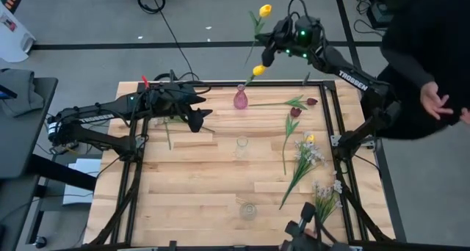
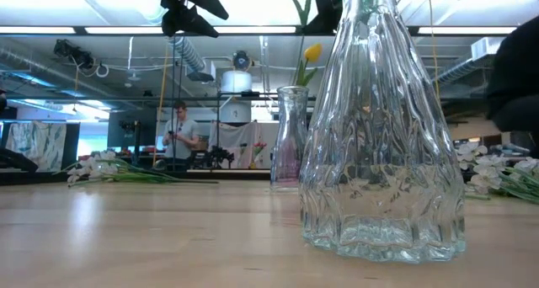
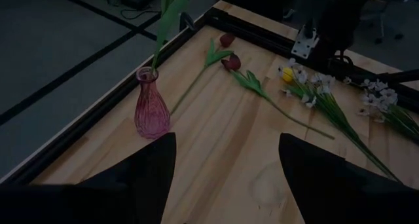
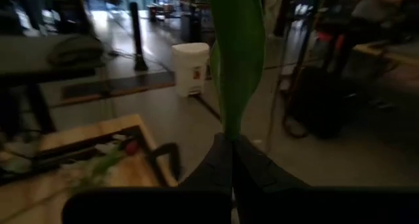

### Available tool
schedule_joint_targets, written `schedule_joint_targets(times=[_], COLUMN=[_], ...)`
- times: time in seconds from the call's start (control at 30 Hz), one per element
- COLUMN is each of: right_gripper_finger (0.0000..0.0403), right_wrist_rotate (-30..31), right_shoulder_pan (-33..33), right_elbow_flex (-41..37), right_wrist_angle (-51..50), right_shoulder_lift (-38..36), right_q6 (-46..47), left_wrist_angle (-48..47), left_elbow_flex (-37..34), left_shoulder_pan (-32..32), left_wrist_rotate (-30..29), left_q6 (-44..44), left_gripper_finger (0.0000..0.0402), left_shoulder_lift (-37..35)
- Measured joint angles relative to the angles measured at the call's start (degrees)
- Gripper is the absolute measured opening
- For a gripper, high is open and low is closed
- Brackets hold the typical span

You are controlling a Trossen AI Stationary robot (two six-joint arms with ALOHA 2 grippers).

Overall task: Sort flowers into vase by color
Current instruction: Put the yellow flower into the pink transparent vase

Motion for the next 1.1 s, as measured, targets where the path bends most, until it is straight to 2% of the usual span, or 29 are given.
schedule_joint_targets(times=[0.13, 0.5, 1.1], right_gripper_finger=[0.0006, 0.0006, 0.0006], right_wrist_rotate=[-6.36, -15.50, -16.47], right_shoulder_pan=[-1.51, -2.20, -1.63], right_elbow_flex=[-0.63, -1.45, -1.53], right_wrist_angle=[-0.23, -1.11, -0.99], right_shoulder_lift=[0.52, 4.17, 6.11], right_q6=[3.76, 5.97, 1.63], left_wrist_angle=[0.00, 0.00, 0.00], left_elbow_flex=[0.00, 0.00, 0.00], left_shoulder_pan=[0.00, 0.00, 0.00], left_wrist_rotate=[0.00, 0.00, 0.37], left_q6=[0.00, 0.00, -0.02], left_gripper_finger=[0.0275, 0.0275, 0.0275], left_shoulder_lift=[0.00, 0.00, 0.00])
